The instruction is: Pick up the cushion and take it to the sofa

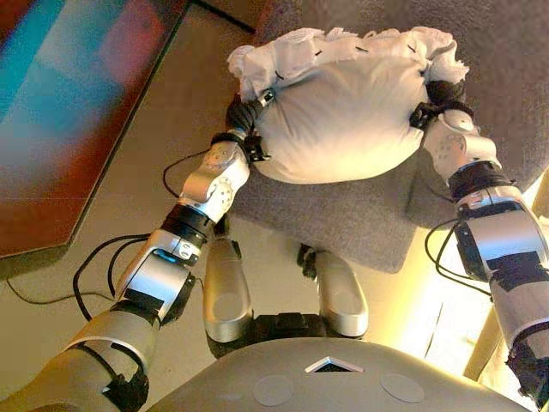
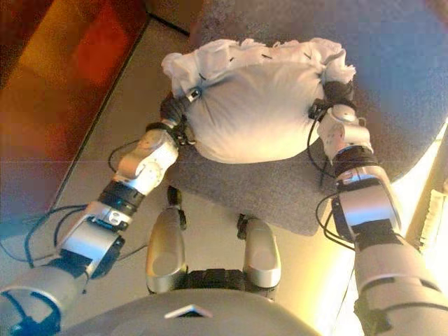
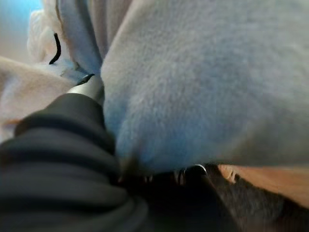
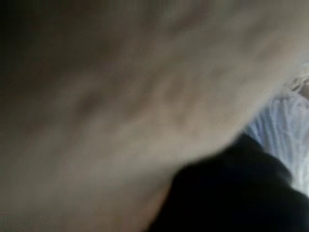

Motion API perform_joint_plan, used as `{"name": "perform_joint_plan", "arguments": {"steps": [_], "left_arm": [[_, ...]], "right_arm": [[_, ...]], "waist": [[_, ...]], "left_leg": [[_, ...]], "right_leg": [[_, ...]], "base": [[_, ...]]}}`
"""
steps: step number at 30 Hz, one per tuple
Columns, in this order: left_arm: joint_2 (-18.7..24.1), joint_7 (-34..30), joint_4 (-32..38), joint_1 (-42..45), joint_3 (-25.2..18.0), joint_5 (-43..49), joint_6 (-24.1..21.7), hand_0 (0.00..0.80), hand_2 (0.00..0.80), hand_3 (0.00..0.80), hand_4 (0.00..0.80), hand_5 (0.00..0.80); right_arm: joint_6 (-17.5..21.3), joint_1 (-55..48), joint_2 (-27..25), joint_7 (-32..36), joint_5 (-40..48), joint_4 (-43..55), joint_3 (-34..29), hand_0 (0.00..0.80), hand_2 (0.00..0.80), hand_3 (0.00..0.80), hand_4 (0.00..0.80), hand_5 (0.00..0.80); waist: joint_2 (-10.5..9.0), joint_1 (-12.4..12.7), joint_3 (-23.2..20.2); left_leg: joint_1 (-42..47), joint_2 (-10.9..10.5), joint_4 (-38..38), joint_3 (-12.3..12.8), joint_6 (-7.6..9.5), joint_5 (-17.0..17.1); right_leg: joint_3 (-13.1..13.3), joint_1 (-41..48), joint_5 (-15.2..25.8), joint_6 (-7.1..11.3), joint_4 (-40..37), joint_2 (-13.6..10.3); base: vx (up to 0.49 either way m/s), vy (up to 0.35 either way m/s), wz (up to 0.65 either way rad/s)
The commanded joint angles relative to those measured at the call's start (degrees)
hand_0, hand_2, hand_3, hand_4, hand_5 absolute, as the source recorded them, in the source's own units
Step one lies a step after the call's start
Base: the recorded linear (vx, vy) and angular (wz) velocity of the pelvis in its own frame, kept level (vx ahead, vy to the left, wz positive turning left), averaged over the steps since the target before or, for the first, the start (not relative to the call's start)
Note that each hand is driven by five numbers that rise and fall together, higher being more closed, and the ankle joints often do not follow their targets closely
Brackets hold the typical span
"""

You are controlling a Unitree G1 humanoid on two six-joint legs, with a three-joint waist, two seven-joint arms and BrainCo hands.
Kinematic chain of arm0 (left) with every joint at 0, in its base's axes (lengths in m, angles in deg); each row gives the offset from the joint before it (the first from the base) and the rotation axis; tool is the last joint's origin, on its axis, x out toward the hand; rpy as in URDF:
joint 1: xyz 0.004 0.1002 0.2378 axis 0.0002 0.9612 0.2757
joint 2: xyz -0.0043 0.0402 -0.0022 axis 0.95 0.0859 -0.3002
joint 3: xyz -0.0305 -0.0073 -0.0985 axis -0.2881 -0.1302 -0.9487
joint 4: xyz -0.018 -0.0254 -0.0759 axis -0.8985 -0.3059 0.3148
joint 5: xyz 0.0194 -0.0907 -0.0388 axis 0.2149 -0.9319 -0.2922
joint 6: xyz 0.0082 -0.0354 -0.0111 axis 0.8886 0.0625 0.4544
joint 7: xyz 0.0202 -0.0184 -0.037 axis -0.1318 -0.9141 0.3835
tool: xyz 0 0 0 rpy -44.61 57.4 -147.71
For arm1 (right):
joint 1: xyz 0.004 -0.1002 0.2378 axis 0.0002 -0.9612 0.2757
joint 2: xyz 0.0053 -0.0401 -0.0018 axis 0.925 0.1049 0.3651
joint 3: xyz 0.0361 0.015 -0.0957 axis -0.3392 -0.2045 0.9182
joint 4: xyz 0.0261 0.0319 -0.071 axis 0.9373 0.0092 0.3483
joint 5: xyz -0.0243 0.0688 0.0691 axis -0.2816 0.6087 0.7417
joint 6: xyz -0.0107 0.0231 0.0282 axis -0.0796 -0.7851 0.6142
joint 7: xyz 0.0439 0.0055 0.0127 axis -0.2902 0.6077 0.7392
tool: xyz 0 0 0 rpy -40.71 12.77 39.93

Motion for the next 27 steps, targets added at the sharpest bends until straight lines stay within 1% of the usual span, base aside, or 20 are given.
{"name": "perform_joint_plan", "arguments": {"steps": [1, 2, 3, 4, 8, 11, 14, 17, 20, 23, 25, 27], "left_arm": [[-0.11, -1.57, 7.57, -0.66, 3.54, -0.54, -1.60, 0.800, 0.800, 0.800, 0.800, 0.800], [-0.15, -2.03, 7.33, -0.56, 3.68, -1.37, -1.57, 0.690, 0.690, 0.690, 0.690, 0.690], [-0.09, -2.34, 7.36, -0.43, 3.74, -2.06, -1.60, 0.254, 0.254, 0.254, 0.254, 0.254], [0.13, -2.48, 7.61, -0.12, 3.60, -2.83, -1.60, 0.000, 0.000, 0.000, 0.000, 0.000], [0.20, -1.97, 8.45, 0.81, 3.16, -5.17, -3.15, 0.000, 0.000, 0.000, 0.000, 0.000], [0.70, -1.78, 8.96, 2.64, 2.10, -5.61, -3.15, 0.000, 0.000, 0.000, 0.000, 0.000], [1.79, -3.04, 9.73, 4.86, 1.22, -4.78, -2.75, 0.000, 0.000, 0.000, 0.000, 0.000], [3.18, -4.55, 10.51, 7.47, 0.20, -4.57, -3.40, 0.000, 0.000, 0.000, 0.000, 0.000], [5.05, -6.22, 11.30, 11.37, -1.91, -5.42, -3.68, 0.000, 0.000, 0.000, 0.000, 0.000], [6.90, -7.01, 12.04, 16.02, -5.39, -9.16, -3.50, 0.000, 0.000, 0.000, 0.000, 0.000], [7.79, -9.68, 14.51, 19.79, -8.01, -8.74, -2.63, 0.000, 0.000, 0.000, 0.000, 0.000], [8.57, -11.40, 17.15, 22.42, -9.12, -6.86, -3.05, 0.000, 0.000, 0.000, 0.000, 0.000]], "right_arm": [[-1.24, 9.02, -4.16, -0.13, -2.29, -2.74, 1.68, 0.000, 0.000, 0.000, 0.000, 0.000], [-1.66, 9.45, -4.37, 0.77, -2.33, -3.77, 2.30, 0.000, 0.000, 0.000, 0.000, 0.000], [-2.02, 9.84, -4.64, 0.89, -2.39, -4.41, 2.85, 0.000, 0.000, 0.000, 0.000, 0.000], [-2.41, 10.01, -5.02, 0.67, -2.20, -4.76, 3.04, 0.000, 0.000, 0.000, 0.000, 0.000], [-3.05, 9.99, -5.28, -0.67, -0.77, -5.22, 2.52, 0.000, 0.000, 0.000, 0.000, 0.000], [-4.59, 8.61, -6.03, -0.56, 1.69, -5.14, 0.99, 0.000, 0.000, 0.000, 0.000, 0.000], [-5.10, 6.94, -8.18, -0.33, 1.72, -4.45, -0.77, 0.000, 0.000, 0.000, 0.000, 0.000], [-5.55, 5.69, -10.76, 0.20, 1.62, -3.83, -1.84, 0.000, 0.000, 0.000, 0.000, 0.000], [-5.68, 3.46, -13.15, 0.76, 1.65, -2.94, -3.21, 0.000, 0.000, 0.000, 0.000, 0.000], [-5.67, 1.24, -15.70, -0.30, 2.35, -0.71, -4.95, 0.000, 0.000, 0.000, 0.000, 0.000], [-4.65, -1.07, -17.55, -2.31, 2.59, 1.57, -7.41, 0.000, 0.000, 0.000, 0.000, 0.000], [-2.92, -3.47, -19.25, -3.76, 2.53, 3.29, -9.96, 0.000, 0.000, 0.000, 0.000, 0.000]], "waist": [[-1.59, 3.25, -4.39], [-1.59, 3.40, -4.67], [-1.56, 3.58, -4.95], [-1.49, 3.76, -5.26], [-1.21, 4.32, -6.14], [-0.92, 4.74, -7.19], [-0.70, 5.04, -8.31], [-0.50, 5.07, -9.34], [-0.30, 5.18, -11.05], [0.05, 5.24, -13.08], [0.38, 5.49, -14.47], [0.64, 5.52, -15.41]], "left_leg": [[1.87, 3.59, 1.51, -1.64, -4.68, -0.90], [2.29, 3.70, 1.10, -1.66, -4.75, -0.64], [2.74, 3.79, 0.66, -1.62, -4.81, -0.41], [3.17, 3.94, 0.33, -1.50, -4.88, -0.22], [4.56, 4.14, -0.94, -1.16, -5.05, 0.18], [6.24, 4.15, -3.03, -0.41, -5.12, 0.82], [7.84, 3.79, -4.91, 0.08, -5.12, 1.43], [8.90, 3.53, -4.69, 0.35, -5.24, 1.09], [11.04, 3.53, -4.57, 1.09, -5.21, 0.30], [13.48, 3.36, -5.07, 2.28, -5.02, -0.14], [14.70, 3.03, -5.08, 2.89, -4.73, -0.70], [15.57, 2.77, -5.00, 3.36, -4.41, -1.38]], "right_leg": [[3.27, 1.63, 4.87, 4.76, -4.72, -2.80], [3.14, 2.14, 4.80, 4.75, -4.99, -2.73], [2.94, 2.67, 4.68, 4.72, -5.25, -2.66], [2.75, 3.23, 4.52, 4.67, -5.43, -2.64], [2.19, 4.86, 4.07, 4.70, -6.07, -2.51], [1.48, 6.67, 3.68, 4.81, -7.01, -2.51], [0.94, 8.30, 3.51, 5.01, -8.03, -2.76], [1.00, 9.20, 3.55, 5.02, -8.49, -3.19], [1.16, 11.11, 3.46, 5.03, -9.49, -3.35], [1.09, 12.88, 3.40, 5.04, -10.45, -3.52], [0.79, 13.97, 3.28, 4.91, -10.78, -3.81], [0.66, 14.75, 3.26, 4.98, -10.99, -4.04]], "base": [[0.112, 0.006, 0.17], [0.137, 0.020, 0.14], [0.123, 0.030, 0.15], [0.118, 0.031, 0.12], [0.096, 0.025, 0.10], [0.094, 0.032, 0.04], [0.081, 0.041, 0.05], [0.081, 0.069, 0.14], [0.143, 0.083, 0.06], [0.160, 0.104, 0.00], [0.141, 0.111, -0.04], [0.074, 0.073, 0.03]]}}
